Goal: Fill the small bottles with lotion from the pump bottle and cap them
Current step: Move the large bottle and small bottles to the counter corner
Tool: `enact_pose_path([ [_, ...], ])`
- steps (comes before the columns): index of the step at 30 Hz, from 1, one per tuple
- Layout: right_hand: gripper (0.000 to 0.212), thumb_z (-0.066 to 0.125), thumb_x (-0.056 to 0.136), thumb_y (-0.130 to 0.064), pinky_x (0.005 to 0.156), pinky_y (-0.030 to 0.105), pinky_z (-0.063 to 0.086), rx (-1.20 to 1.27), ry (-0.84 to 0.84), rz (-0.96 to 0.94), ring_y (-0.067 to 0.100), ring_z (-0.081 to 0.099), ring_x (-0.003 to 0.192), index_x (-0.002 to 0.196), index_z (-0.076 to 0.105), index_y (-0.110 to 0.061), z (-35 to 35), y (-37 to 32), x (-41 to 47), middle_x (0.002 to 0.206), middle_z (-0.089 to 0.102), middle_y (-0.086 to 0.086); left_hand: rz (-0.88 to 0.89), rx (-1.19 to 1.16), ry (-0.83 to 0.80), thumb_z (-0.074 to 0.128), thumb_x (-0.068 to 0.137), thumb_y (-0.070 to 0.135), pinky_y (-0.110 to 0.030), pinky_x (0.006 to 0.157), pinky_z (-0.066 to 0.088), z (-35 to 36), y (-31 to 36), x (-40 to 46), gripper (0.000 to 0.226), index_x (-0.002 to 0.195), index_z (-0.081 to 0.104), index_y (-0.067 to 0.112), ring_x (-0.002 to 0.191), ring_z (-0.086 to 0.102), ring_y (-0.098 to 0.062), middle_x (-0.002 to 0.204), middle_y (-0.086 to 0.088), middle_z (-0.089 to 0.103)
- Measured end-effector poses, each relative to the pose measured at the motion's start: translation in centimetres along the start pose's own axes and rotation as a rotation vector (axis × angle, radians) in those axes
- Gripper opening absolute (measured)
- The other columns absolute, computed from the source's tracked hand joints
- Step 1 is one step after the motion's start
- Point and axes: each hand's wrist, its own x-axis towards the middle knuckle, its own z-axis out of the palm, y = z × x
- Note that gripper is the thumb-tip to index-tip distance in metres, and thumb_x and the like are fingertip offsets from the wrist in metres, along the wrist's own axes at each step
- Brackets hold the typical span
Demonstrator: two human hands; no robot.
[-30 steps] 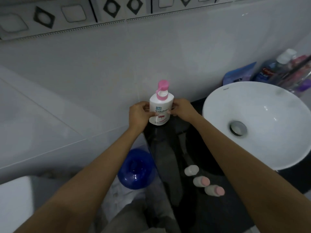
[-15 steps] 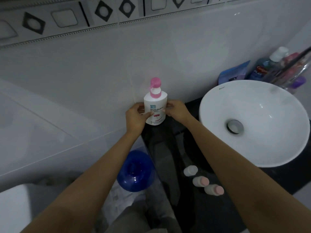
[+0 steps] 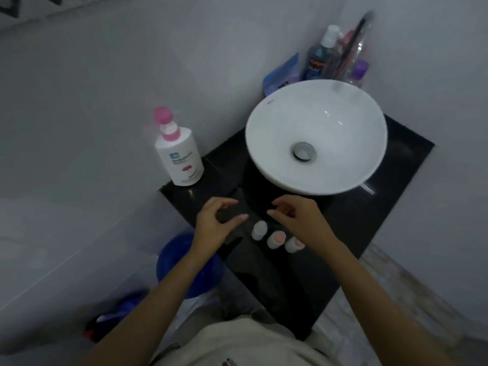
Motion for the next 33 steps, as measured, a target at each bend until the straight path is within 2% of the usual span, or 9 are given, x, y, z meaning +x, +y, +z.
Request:
enact_pose_path([
  [3, 0.047, 0.072, 0.078, -0.039, 0.087, 0.027, 0.048, -0.173, -0.068, 0.030, 0.014, 0.061, 0.096, 0.118, 0.062, -0.016, 0.4, 3.1, -2.2, 0.104, 0.066, 0.001, 0.094, 0.137, -0.254, 0.087, 0.061, 0.035, -0.019, 0.092, 0.043, 1.9, 0.7, -0.4, 0.059, 0.114, 0.063, 0.024, 0.105, 0.052, -0.008, 0.113, 0.005, 0.060],
  [6, 0.052, 0.064, 0.080, -0.047, 0.087, 0.030, 0.031, -0.462, -0.085, -0.032, 0.019, 0.052, 0.109, 0.123, 0.056, -0.019, 1.6, 4.6, -2.5, 0.114, 0.062, 0.000, 0.081, 0.282, -0.410, 0.088, 0.058, 0.031, -0.027, 0.096, 0.042, 3.1, 0.1, 0.1, 0.075, 0.125, 0.057, 0.022, 0.112, 0.049, -0.013, 0.122, 0.002, 0.057],
  [10, 0.037, 0.059, 0.080, -0.046, 0.078, 0.035, 0.023, -0.653, -0.087, -0.057, 0.021, 0.050, 0.100, 0.106, 0.059, -0.020, 2.8, 4.6, -2.2, 0.106, 0.064, -0.001, 0.033, 0.312, -0.423, 0.083, 0.064, 0.014, -0.033, 0.092, 0.050, 3.7, -0.4, 0.4, 0.054, 0.114, 0.063, 0.018, 0.103, 0.059, -0.016, 0.112, -0.001, 0.062],
  [15, 0.026, 0.052, 0.085, -0.041, 0.076, 0.034, 0.018, -0.668, -0.083, -0.081, 0.022, 0.050, 0.095, 0.086, 0.059, -0.016, 3.5, 3.9, -1.9, 0.092, 0.065, 0.001, 0.055, 0.325, -0.383, 0.078, 0.071, 0.018, -0.039, 0.081, 0.054, 3.5, -0.8, 0.2, 0.028, 0.098, 0.067, 0.021, 0.087, 0.061, -0.012, 0.096, 0.002, 0.064],
  [19, 0.026, 0.055, 0.084, -0.042, 0.084, 0.035, 0.028, -0.658, -0.036, -0.140, 0.020, 0.052, 0.096, 0.091, 0.060, -0.018, 3.5, 2.6, -0.6, 0.094, 0.065, -0.001, 0.036, 0.304, -0.276, 0.077, 0.073, 0.019, -0.035, 0.080, 0.055, 1.9, -0.6, 0.2, 0.029, 0.099, 0.067, 0.020, 0.086, 0.061, -0.011, 0.097, 0.002, 0.064],
  [24, 0.028, 0.065, 0.080, -0.037, 0.077, 0.037, 0.048, -0.282, -0.042, -0.143, 0.021, 0.061, 0.087, 0.094, 0.062, -0.012, 4.3, -1.5, 2.6, 0.093, 0.065, 0.004, -0.066, 0.273, -0.012, 0.077, 0.074, 0.014, -0.027, 0.076, 0.051, -2.4, -1.0, 1.5, 0.030, 0.101, 0.066, 0.017, 0.085, 0.060, -0.013, 0.096, 0.001, 0.063],
  [27, 0.028, 0.067, 0.081, -0.032, 0.079, 0.036, 0.050, -0.237, -0.134, -0.138, 0.022, 0.061, 0.089, 0.095, 0.061, -0.009, 5.9, -4.3, 5.7, 0.097, 0.065, 0.008, -0.158, 0.275, 0.121, 0.076, 0.075, 0.011, -0.028, 0.076, 0.050, -4.7, -1.8, 2.6, 0.030, 0.103, 0.065, 0.014, 0.084, 0.060, -0.015, 0.096, 0.001, 0.061],
  [30, 0.025, 0.063, 0.083, -0.028, 0.079, 0.039, 0.052, -0.241, -0.197, -0.140, 0.026, 0.062, 0.088, 0.091, 0.060, -0.004, 7.9, -6.7, 8.9, 0.094, 0.065, 0.013, -0.230, 0.254, 0.211, 0.075, 0.076, 0.011, -0.036, 0.080, 0.054, -6.3, -3.0, 3.8, 0.027, 0.101, 0.064, 0.011, 0.086, 0.063, -0.019, 0.099, -0.007, 0.066],
  [33, 0.022, 0.062, 0.083, -0.024, 0.070, 0.032, 0.048, -0.257, -0.223, -0.165, 0.027, 0.061, 0.083, 0.085, 0.058, -0.003, 9.3, -8.5, 11.3, 0.091, 0.065, 0.015, -0.273, 0.240, 0.291, 0.076, 0.075, 0.009, -0.038, 0.077, 0.054, -6.9, -3.5, 4.8, 0.020, 0.092, 0.064, 0.008, 0.083, 0.063, -0.023, 0.092, -0.008, 0.067],
])
